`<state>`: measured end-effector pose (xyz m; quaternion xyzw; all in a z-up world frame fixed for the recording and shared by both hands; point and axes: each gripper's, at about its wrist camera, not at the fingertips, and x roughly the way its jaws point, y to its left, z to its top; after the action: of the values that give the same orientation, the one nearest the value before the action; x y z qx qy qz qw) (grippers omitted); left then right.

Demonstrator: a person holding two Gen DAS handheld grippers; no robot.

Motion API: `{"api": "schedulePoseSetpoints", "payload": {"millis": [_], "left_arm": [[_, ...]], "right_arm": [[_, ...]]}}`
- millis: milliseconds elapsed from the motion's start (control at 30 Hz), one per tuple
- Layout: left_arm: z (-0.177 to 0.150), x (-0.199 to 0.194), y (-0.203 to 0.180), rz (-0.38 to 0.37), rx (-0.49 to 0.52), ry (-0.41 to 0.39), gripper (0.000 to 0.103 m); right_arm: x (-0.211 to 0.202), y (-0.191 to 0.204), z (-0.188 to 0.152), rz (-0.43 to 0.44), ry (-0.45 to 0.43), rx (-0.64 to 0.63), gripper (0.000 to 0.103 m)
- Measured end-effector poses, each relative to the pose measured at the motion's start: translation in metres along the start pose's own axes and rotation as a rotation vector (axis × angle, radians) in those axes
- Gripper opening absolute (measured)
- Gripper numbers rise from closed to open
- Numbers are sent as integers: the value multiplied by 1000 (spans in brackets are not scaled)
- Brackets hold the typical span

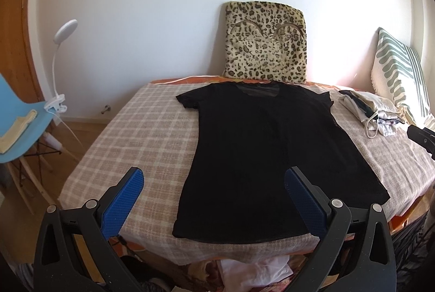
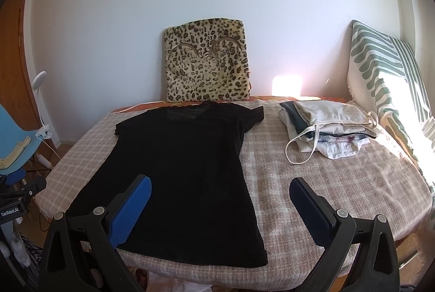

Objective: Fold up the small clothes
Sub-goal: 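Move both grippers toward the flat black t-shirt on the bed, then grasp the black t-shirt hem with the left gripper while the right gripper grasps its shoulder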

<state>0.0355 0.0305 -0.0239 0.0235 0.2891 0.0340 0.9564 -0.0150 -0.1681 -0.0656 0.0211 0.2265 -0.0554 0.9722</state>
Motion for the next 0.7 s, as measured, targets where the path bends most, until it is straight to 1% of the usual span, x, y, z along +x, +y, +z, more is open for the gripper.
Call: {"api": "schedulePoseSetpoints", "payload": {"millis": [67,133,167,200,233,267,367,467,500,533,600,633,700], "left_arm": [[1,6,7,-34,4,5,103],[-1,13,19,-109,-34,13,103],[-1,17,25,-132,-50,16,103],[-2,24,31,-153,-74,48,103],[-4,32,35,-160,-87,103,103],[-5,39,39,-154,-86,141,103],[-9,58,51,-130,-80,184,101],[-15,75,58,-115,-59,226,101],[-17,80,59,-118,-62,244,100],[-20,86,64,-136,-72,267,99],[-24,97,67,-174,-85,312,92],[-26,101,68,-186,-87,327,90],[-31,108,69,-210,-95,369,80]], "right_arm": [[5,4,7,20,9,-6,103],[13,10,16,42,15,-17,103],[17,14,21,54,16,-23,103],[22,17,26,62,15,-29,103],[27,20,32,64,11,-33,103],[32,23,37,67,6,-39,103],[49,33,55,86,-4,-54,103],[72,43,73,123,13,-72,103],[80,46,78,142,26,-81,103],[88,50,83,164,46,-90,103],[101,58,93,195,62,-90,103],[107,62,97,208,60,-89,103],[118,71,108,231,60,-96,103]]}}
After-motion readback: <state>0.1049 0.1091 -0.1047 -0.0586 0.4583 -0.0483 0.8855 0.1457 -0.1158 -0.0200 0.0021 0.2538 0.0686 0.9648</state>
